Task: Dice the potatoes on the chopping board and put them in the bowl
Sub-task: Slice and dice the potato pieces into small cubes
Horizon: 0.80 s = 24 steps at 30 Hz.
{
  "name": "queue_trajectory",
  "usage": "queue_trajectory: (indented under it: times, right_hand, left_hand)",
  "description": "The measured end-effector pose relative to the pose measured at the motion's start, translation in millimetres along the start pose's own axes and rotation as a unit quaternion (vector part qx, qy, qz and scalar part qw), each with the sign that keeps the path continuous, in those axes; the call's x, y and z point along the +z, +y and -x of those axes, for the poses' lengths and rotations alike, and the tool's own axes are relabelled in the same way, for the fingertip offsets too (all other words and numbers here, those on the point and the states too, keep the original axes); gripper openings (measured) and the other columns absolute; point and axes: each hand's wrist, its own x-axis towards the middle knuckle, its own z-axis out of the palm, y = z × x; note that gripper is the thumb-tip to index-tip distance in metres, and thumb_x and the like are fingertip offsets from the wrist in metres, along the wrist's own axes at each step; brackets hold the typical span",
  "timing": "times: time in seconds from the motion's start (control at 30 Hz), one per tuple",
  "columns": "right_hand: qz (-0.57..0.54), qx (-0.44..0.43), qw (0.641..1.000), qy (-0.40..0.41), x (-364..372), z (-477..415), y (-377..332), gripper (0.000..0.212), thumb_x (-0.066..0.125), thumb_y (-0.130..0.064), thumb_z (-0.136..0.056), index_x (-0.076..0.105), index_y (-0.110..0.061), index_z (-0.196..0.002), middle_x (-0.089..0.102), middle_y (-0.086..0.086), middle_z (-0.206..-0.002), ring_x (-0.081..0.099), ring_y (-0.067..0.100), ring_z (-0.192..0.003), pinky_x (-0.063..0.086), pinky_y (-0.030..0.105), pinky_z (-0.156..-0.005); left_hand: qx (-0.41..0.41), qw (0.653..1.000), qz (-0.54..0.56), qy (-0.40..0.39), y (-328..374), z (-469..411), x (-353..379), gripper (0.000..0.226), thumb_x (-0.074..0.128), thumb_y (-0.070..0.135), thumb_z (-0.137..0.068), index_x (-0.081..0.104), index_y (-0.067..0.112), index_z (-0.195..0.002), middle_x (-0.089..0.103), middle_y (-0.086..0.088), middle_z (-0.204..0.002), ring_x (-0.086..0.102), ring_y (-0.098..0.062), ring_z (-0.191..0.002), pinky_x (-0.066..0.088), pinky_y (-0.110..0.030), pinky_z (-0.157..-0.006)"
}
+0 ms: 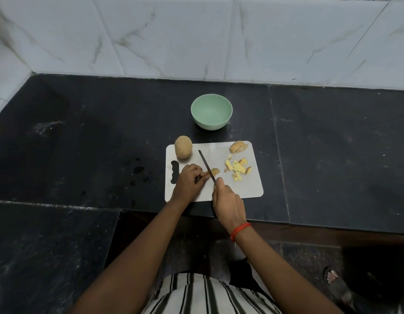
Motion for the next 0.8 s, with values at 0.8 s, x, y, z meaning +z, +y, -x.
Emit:
queue_trajectory:
  times: [0.8]
  right_hand:
    - [0.059, 0.022, 0.997, -0.053, -3, 11, -2, 0.022, 0.034, -0.018, -0.105, 0.038, -0.018, -0.126, 0.059, 0.008, -0.092, 0.065, 0.034, -0.076, 0.035, 0.035, -0.055]
  left_hand:
    - [0.032, 0.999, -0.025, -0.008, 0, 1, 4, 0.025, 0.068, 0.018, -0.096, 0.06, 0.01, -0.074, 0.055, 0.005, -0.082, 0.045, -0.017, -0.083, 0.034, -0.024, -0.073]
